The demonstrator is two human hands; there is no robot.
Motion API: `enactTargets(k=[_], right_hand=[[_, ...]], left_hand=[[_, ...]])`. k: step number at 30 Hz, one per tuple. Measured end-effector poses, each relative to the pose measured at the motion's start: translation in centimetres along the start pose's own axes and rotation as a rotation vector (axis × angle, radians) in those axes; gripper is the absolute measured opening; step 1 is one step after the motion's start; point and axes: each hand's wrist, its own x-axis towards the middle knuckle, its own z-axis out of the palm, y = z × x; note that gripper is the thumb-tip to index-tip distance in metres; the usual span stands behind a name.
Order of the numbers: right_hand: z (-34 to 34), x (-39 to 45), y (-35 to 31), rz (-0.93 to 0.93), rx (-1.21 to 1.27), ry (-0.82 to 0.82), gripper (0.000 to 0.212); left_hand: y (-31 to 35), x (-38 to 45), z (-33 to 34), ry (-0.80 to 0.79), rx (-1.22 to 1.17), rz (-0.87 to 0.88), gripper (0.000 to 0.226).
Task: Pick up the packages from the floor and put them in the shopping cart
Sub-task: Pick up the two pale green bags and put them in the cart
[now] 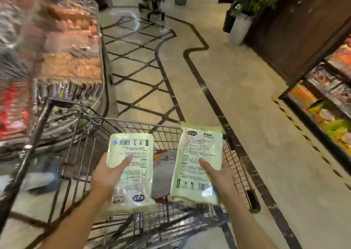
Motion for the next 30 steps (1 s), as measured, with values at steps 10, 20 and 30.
enactTargets(k=[10, 20, 30], right_hand=[[4.9, 11.8, 6.5, 0.115, -0.217, -0.183, 0.064], [8.1, 20.0, 11.8, 0.186, -0.340, -0.242, 0.073], [9.3, 20.5, 11.8, 0.119, -0.616, -0.256, 0.115]], left_hand=[[-6.0, 5.9, 6.9, 0.153, 0.046, -0.189, 0.079], [-9.9, 13.0, 10.0, 0.074, 0.149, -0.274, 0.077], [-8.1, 11.9, 10.5, 0.130, 0.369, -0.290, 0.085]])
